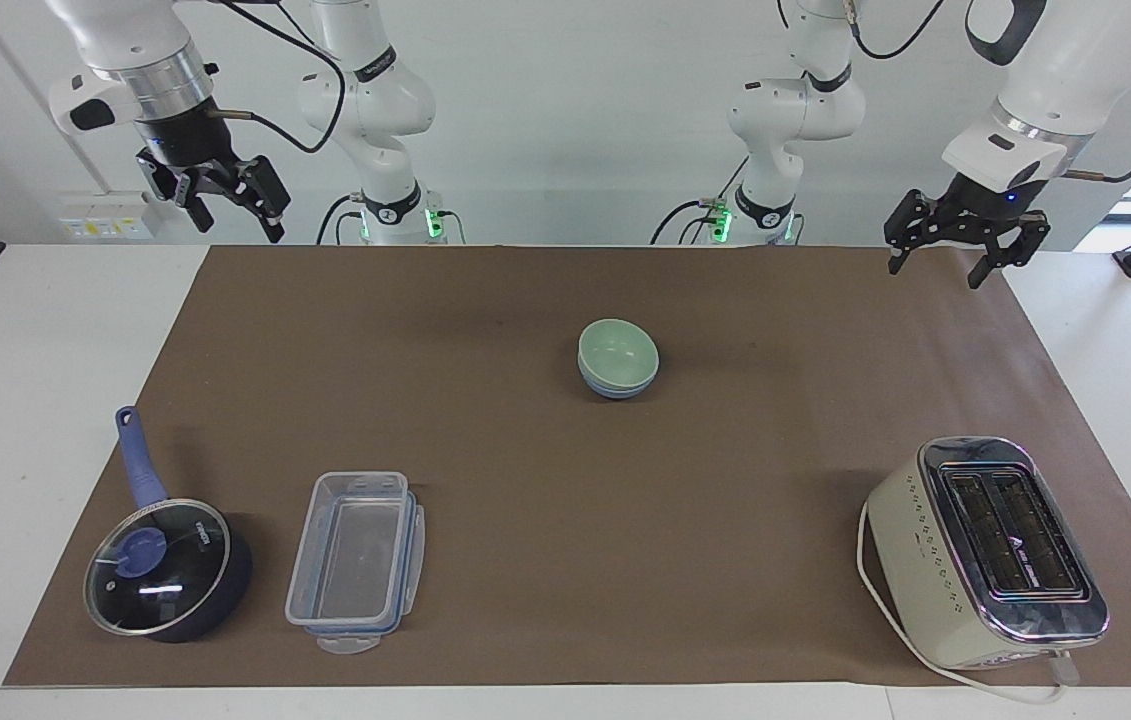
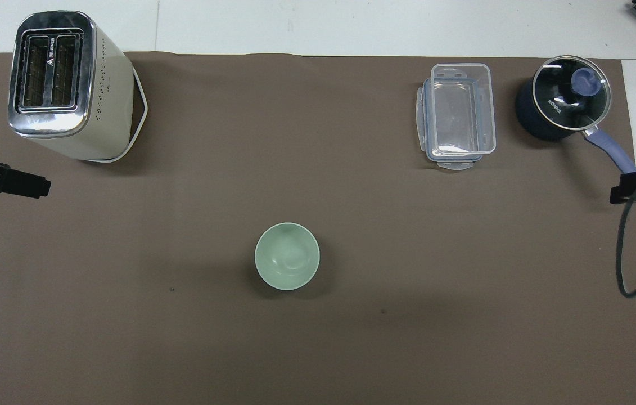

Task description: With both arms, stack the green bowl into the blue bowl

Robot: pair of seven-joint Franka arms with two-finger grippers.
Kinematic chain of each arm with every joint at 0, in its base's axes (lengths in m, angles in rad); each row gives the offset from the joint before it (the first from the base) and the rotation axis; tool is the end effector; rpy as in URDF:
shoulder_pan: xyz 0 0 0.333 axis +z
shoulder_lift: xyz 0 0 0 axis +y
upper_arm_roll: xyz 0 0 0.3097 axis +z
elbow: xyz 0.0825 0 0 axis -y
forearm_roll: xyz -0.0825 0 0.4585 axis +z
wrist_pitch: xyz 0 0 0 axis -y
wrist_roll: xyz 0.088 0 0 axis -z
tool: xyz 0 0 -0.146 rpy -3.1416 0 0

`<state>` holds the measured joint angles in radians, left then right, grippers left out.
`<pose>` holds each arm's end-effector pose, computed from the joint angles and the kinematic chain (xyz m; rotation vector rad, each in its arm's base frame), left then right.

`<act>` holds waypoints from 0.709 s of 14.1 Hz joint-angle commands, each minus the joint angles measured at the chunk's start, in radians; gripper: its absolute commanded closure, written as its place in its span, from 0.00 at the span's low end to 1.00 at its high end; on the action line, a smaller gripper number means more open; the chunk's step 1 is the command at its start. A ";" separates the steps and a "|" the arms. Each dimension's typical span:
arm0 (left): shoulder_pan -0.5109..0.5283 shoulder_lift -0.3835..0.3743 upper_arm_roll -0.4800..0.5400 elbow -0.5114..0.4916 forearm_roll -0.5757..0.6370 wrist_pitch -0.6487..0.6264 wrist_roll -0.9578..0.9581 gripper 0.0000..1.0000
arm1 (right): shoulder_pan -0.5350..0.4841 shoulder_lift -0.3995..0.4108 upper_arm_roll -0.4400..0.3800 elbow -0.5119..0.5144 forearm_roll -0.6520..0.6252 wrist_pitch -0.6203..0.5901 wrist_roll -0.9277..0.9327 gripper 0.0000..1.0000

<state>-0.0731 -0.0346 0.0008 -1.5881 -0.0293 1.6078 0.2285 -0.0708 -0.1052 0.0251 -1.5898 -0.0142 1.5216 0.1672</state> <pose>0.6226 -0.0493 0.5948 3.0802 -0.4663 0.0879 0.5919 -0.0285 0.6287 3.1086 -0.3338 0.0593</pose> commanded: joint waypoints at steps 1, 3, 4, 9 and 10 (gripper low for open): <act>-0.004 -0.001 0.004 0.016 0.011 -0.023 -0.012 0.00 | 0.000 -0.002 0.006 0.021 -0.018 -0.032 -0.026 0.00; -0.004 -0.001 0.002 0.014 0.011 -0.022 -0.012 0.00 | 0.000 -0.005 0.006 0.016 -0.015 -0.032 -0.026 0.00; -0.004 -0.001 0.002 0.016 0.012 -0.009 -0.009 0.00 | 0.000 -0.005 0.006 0.016 -0.013 -0.037 -0.026 0.00; -0.004 0.001 0.002 0.016 0.012 -0.005 -0.011 0.00 | 0.000 -0.002 0.010 0.027 -0.007 -0.098 -0.025 0.00; -0.002 0.001 0.004 0.016 0.012 -0.005 -0.011 0.00 | 0.002 -0.005 0.010 0.025 0.002 -0.092 -0.020 0.00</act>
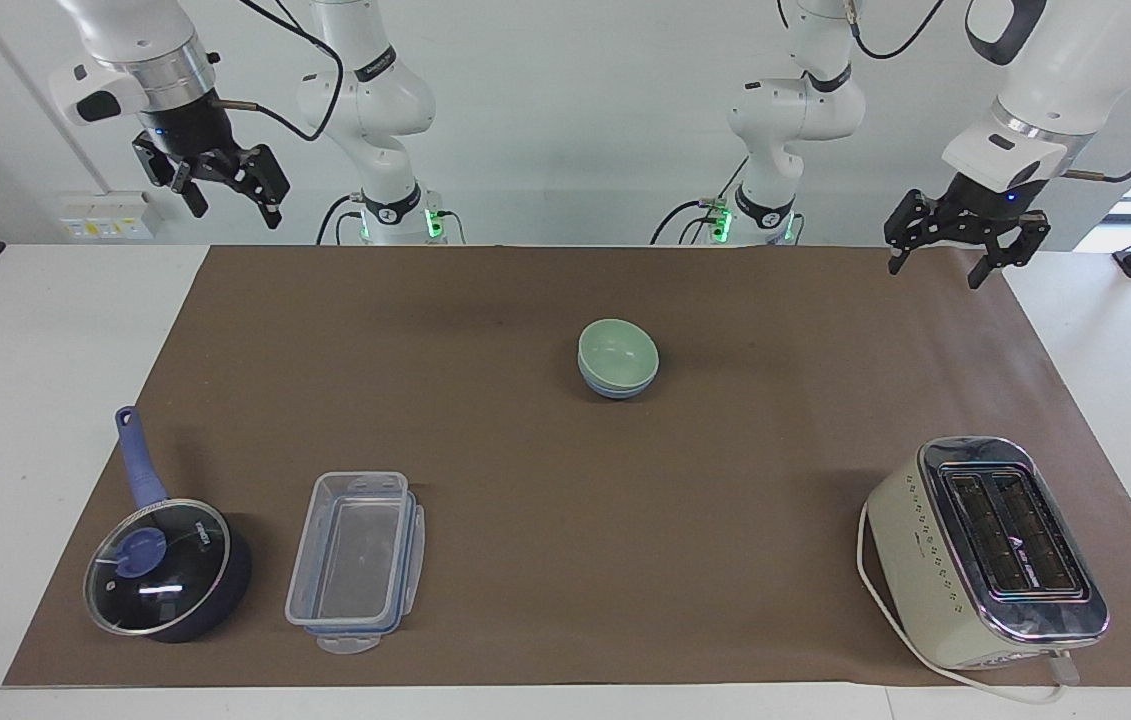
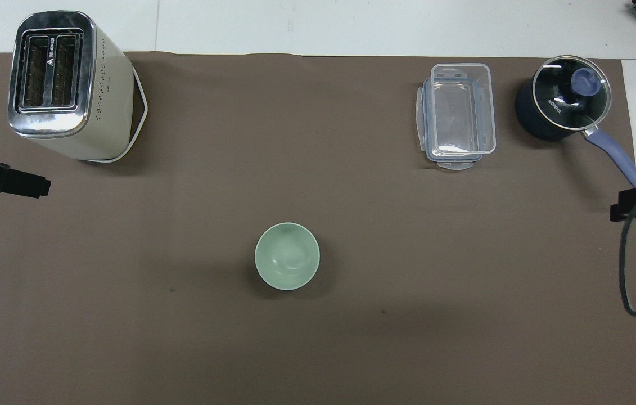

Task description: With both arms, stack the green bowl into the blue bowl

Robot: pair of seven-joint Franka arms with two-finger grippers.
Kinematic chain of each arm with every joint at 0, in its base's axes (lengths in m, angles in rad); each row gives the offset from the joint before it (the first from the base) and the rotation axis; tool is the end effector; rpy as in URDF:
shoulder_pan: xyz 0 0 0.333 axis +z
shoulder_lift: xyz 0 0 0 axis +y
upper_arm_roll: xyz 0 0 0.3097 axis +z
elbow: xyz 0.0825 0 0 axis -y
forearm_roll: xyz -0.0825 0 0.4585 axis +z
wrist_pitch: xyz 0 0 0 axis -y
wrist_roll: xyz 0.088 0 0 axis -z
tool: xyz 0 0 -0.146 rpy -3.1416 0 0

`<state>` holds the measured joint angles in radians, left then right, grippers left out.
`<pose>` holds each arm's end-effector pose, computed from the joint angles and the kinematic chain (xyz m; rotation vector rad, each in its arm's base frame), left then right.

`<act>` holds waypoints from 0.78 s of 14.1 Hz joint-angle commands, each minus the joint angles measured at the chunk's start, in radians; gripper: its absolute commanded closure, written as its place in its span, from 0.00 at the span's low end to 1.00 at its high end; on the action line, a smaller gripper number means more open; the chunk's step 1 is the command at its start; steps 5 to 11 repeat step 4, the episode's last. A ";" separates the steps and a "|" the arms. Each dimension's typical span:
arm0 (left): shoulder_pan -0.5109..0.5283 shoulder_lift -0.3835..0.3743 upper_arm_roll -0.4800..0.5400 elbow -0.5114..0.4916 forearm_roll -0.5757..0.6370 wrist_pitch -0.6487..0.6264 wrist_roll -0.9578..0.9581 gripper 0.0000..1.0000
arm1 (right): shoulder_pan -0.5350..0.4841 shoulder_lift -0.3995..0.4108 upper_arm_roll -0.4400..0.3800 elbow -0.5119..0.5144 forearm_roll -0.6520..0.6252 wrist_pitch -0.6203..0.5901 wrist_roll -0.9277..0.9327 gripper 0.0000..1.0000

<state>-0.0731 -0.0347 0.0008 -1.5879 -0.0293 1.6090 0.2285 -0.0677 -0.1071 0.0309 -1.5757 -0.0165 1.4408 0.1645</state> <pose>0.6228 -0.0493 0.5951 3.0803 -0.4663 0.0902 0.5801 -0.0231 0.6302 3.1038 -0.3168 -0.0414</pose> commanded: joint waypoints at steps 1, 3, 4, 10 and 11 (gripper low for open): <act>-0.002 0.001 0.002 0.016 0.014 -0.007 -0.011 0.00 | -0.003 -0.005 0.006 0.008 0.006 -0.011 -0.014 0.00; -0.002 0.003 0.004 0.016 0.020 0.005 -0.014 0.00 | -0.001 -0.005 0.006 0.010 0.004 -0.020 -0.016 0.00; -0.002 0.001 0.004 0.016 0.020 0.005 -0.014 0.00 | -0.001 -0.006 0.007 0.011 0.004 -0.023 -0.016 0.00; -0.002 0.001 0.004 0.016 0.020 0.005 -0.014 0.00 | -0.001 -0.006 0.007 0.011 0.004 -0.023 -0.016 0.00; -0.002 0.001 0.004 0.016 0.020 0.005 -0.014 0.00 | -0.001 -0.006 0.007 0.011 0.004 -0.023 -0.016 0.00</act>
